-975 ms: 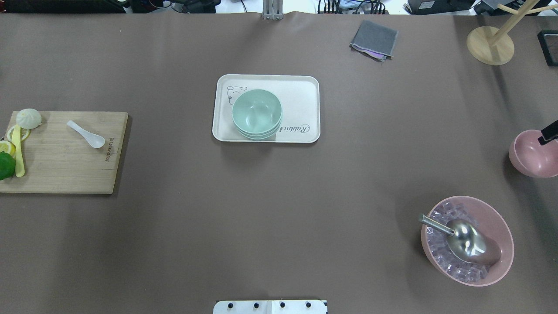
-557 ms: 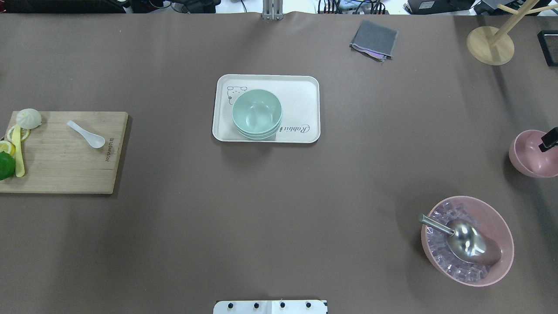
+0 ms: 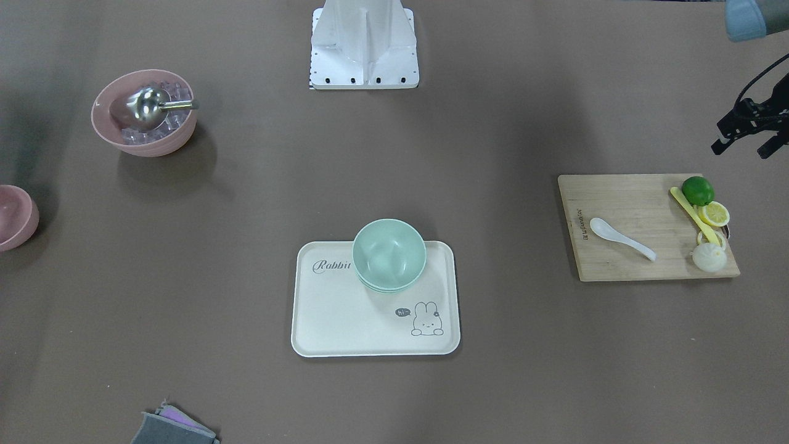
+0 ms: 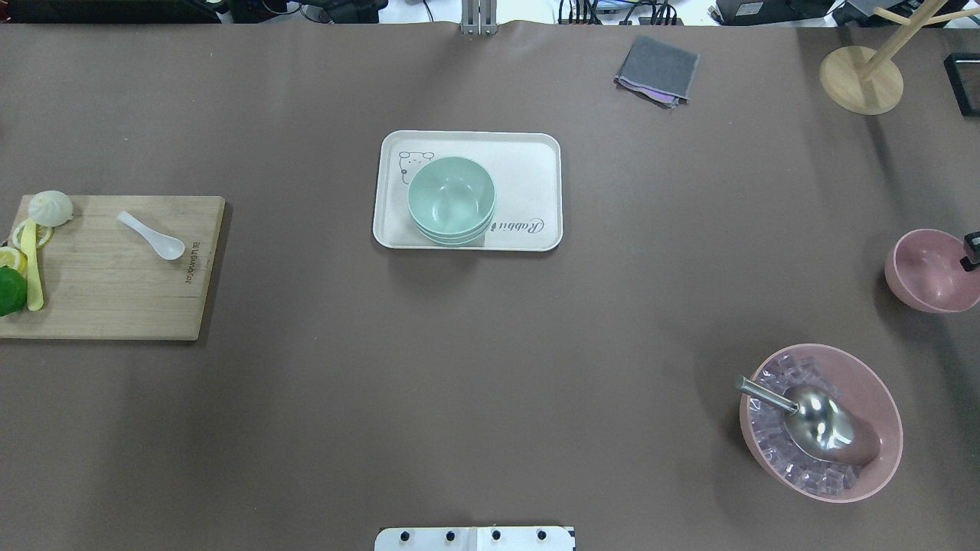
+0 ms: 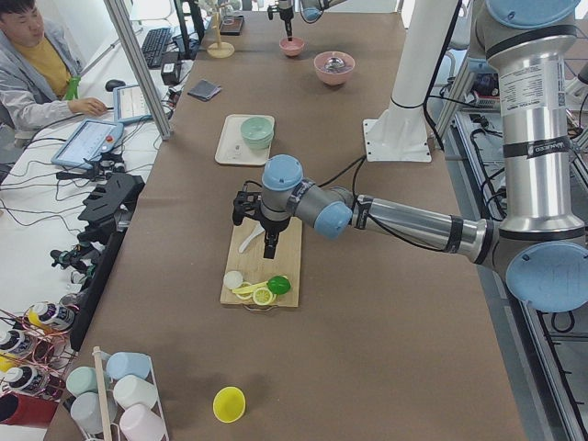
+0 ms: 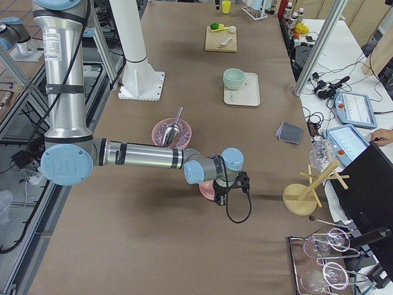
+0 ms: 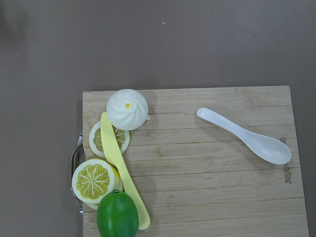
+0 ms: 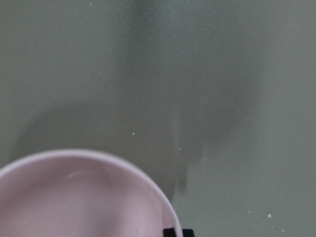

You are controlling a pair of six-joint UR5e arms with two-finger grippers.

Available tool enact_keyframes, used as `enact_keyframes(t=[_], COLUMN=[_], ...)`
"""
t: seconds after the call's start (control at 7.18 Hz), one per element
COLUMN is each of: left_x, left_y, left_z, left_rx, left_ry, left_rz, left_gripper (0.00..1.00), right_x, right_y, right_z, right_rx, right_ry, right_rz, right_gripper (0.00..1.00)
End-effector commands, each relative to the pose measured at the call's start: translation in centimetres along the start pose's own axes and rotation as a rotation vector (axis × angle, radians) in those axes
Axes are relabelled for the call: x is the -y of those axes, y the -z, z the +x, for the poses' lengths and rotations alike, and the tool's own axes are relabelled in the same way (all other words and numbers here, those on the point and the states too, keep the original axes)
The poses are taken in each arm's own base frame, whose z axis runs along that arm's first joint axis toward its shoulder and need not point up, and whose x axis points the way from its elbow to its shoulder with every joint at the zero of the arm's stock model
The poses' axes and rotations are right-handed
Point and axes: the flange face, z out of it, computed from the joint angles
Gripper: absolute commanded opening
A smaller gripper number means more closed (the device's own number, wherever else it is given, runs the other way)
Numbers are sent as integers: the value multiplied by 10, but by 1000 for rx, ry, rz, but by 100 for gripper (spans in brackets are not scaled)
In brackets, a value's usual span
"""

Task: Stack pink bowl on green and place spoon
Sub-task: 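Lower the right gripper onto the pink bowl rim and grasp it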

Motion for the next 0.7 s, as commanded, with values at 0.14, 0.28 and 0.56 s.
enact_keyframes(t=[0.14, 0.28, 0.56], left_x=[9, 20, 46], left_y=[0, -9, -48], left_z=[6, 18, 53], left_rx=[-7, -14, -20], left_ry=[29, 53, 123], left_rz=[5, -1, -48], left_gripper=[95, 95, 95], right_x=[33, 46, 98], right_y=[41, 55, 102], right_z=[-57, -106, -236], right_rx=[39, 60, 140], right_ry=[-87, -102, -233], right_rz=[74, 101, 129], right_gripper=[0, 0, 0])
